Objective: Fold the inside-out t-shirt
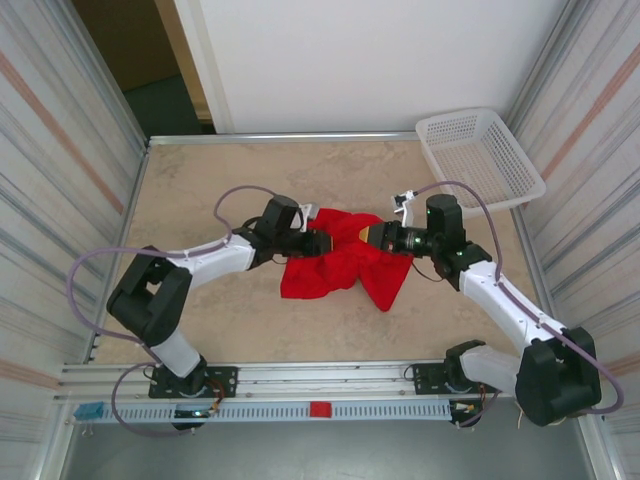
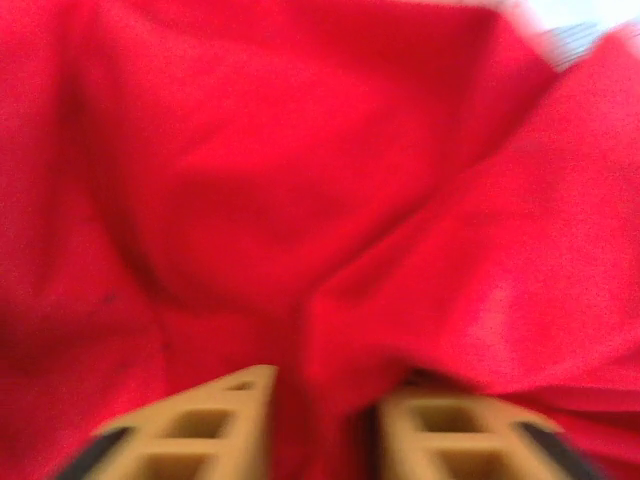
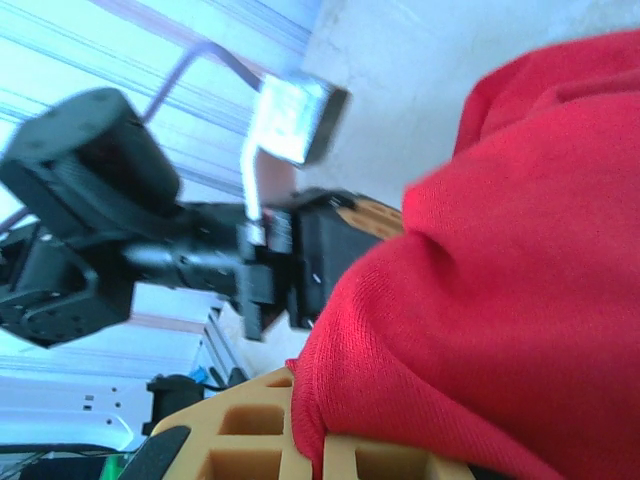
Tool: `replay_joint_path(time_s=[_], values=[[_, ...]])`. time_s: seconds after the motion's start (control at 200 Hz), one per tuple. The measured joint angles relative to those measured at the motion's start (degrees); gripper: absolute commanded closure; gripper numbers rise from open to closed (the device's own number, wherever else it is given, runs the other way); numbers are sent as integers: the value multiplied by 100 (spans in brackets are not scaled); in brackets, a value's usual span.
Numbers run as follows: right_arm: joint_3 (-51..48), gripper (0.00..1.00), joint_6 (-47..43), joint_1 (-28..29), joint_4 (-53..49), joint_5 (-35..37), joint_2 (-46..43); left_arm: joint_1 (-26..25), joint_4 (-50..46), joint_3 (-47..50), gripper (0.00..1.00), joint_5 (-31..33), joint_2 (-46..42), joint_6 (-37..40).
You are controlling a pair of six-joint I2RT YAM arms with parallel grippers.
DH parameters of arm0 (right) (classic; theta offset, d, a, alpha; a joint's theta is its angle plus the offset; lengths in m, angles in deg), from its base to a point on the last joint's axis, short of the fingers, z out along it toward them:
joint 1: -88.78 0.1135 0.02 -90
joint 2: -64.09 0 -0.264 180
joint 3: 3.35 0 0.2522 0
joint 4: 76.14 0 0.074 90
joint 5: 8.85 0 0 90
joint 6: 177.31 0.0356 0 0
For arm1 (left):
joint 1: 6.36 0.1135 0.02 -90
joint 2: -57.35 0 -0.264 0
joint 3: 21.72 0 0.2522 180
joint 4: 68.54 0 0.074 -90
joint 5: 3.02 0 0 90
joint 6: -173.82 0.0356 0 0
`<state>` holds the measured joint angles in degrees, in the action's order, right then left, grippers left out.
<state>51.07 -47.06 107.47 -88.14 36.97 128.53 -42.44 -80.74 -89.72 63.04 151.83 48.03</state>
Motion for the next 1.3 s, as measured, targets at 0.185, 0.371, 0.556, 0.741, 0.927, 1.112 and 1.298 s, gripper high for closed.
replay_joint_path(time_s=[0.185, 0.371, 0.556, 0.741, 0.927, 1.112, 1.298], values=[[4, 100, -92, -44, -101, 90, 2, 13, -664, 0, 28, 431, -400, 157], [9, 100, -262, -46, -184, 90, 2, 39, -1049, -339, 26, 647, -1040, 411], [46, 100, -348, -46, -232, 85, 2, -22, -1058, -866, 25, 713, -1029, 898], [120, 100, -387, -46, -308, 85, 2, -197, -1027, -1082, 23, 682, -612, 1375], [146, 100, -452, -46, -358, 87, 2, -254, -826, -1126, 23, 391, 4, 1665], [146, 100, -492, -101, -398, 133, 2, -162, 2, -1021, 100, -765, 243, 1469], [116, 34, -560, -328, -520, 614, 4, 164, 1305, -511, 100, -1517, 160, 601]])
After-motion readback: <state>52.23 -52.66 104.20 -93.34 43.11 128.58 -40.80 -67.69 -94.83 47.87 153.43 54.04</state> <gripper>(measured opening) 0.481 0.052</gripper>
